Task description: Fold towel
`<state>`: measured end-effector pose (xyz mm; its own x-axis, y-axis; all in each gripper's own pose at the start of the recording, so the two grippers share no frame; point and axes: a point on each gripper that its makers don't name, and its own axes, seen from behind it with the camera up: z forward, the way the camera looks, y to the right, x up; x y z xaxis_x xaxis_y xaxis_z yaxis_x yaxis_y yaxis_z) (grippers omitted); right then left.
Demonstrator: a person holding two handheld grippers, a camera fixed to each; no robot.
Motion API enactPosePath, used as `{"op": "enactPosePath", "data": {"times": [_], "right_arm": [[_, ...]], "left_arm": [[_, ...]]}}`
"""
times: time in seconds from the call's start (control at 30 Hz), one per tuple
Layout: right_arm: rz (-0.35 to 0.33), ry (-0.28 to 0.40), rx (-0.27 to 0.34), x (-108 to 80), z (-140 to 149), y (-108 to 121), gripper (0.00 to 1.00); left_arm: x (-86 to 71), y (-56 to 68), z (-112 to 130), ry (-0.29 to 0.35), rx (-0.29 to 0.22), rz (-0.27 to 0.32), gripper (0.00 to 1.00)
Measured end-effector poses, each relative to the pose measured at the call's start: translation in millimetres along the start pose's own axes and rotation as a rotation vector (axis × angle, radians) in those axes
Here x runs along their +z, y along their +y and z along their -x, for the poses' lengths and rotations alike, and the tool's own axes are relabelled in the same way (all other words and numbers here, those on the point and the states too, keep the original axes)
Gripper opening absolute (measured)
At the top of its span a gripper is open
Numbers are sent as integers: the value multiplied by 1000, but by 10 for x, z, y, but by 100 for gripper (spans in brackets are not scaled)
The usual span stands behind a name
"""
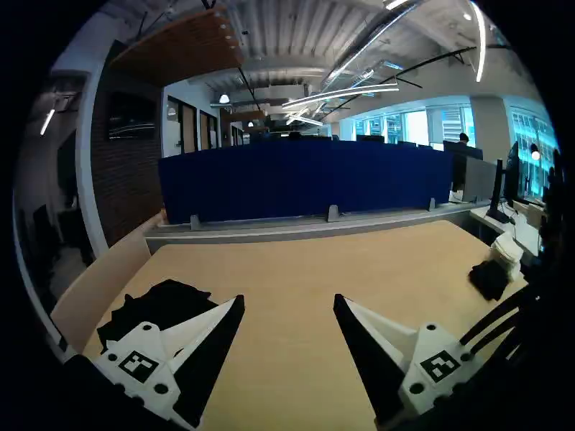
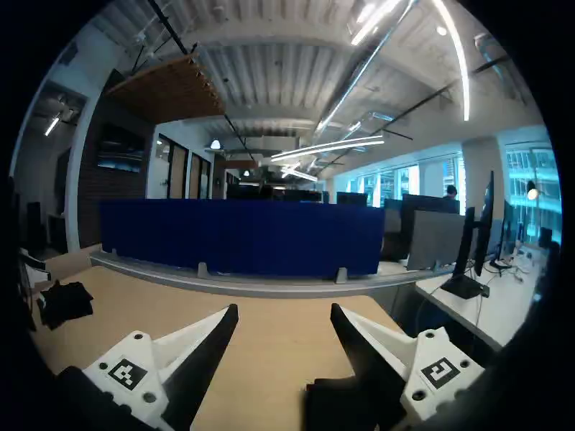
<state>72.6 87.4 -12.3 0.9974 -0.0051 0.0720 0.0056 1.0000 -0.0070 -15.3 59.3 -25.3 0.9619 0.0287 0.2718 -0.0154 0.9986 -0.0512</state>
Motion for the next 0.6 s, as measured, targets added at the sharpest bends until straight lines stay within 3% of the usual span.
{"op": "enactPosePath", "data": {"times": [0.3,0.6], "right_arm": [[-19,5,9,87,-67,-450,100],[-45,8,-16,139,-75,-804,100]], "left_arm": [[28,-168,-226,88,-34,-22,92],[43,-200,-383,157,-50,-21,92]]}}
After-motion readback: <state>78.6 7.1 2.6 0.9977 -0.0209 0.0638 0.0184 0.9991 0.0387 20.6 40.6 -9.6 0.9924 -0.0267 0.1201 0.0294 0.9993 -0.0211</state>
